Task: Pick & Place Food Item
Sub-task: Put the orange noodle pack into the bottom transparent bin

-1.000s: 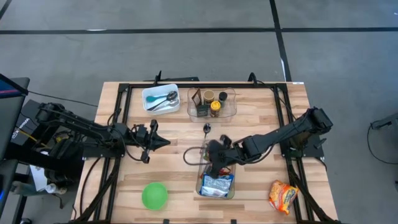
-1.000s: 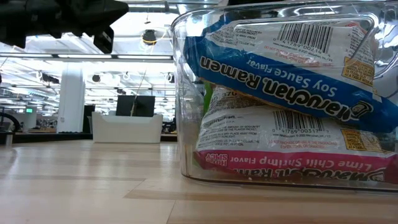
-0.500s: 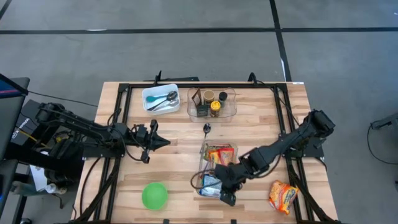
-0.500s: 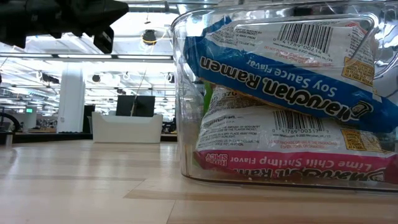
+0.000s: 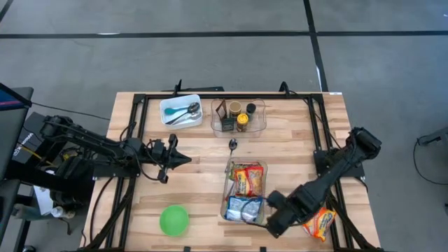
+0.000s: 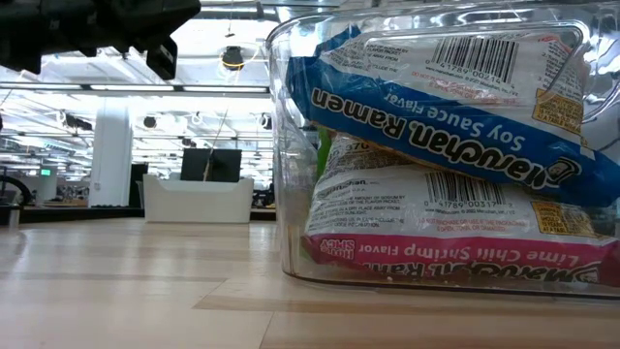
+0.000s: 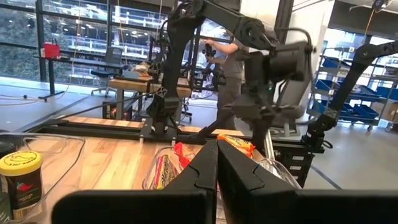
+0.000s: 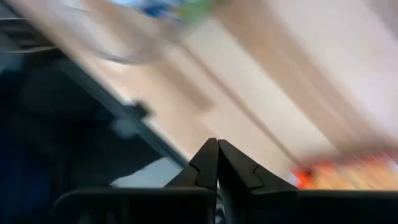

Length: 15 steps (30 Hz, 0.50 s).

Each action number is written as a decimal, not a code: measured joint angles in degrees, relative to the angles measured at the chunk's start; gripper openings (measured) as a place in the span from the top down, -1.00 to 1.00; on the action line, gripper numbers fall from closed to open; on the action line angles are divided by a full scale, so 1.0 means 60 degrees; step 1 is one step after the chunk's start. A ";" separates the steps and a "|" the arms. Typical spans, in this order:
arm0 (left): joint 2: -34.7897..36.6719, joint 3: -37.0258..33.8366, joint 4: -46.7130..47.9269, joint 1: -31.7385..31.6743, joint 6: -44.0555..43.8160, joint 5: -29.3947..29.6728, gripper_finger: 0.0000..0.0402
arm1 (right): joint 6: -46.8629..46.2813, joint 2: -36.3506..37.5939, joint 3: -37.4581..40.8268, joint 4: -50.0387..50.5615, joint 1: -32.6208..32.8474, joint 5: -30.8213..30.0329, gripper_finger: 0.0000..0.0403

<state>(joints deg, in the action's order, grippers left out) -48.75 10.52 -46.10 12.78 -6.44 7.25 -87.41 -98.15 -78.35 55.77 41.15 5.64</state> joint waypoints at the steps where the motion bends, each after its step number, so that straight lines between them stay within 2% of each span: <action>1: 0.0000 0.0000 -0.0027 0.0000 0.0000 0.0000 1.00 | -0.0344 0.0000 0.0000 0.0400 0.0120 -0.0034 0.98; 5: 0.0000 0.0000 -0.0035 0.0000 0.0000 -0.0001 1.00 | -0.1412 0.0000 0.0000 0.2013 0.0631 -0.0191 0.98; 9: 0.0000 0.0000 -0.0035 0.0000 -0.0004 0.0000 1.00 | -0.1723 0.0000 0.0000 0.3479 0.1168 -0.0198 0.98; 15: 0.0000 0.0000 -0.0035 0.0000 -0.0004 0.0000 1.00 | -0.1644 0.0000 0.0000 0.4019 0.1745 -0.0234 0.98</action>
<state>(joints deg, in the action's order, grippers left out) -48.75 10.52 -46.30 12.78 -6.46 7.24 -97.27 -98.15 -78.35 79.89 51.62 4.24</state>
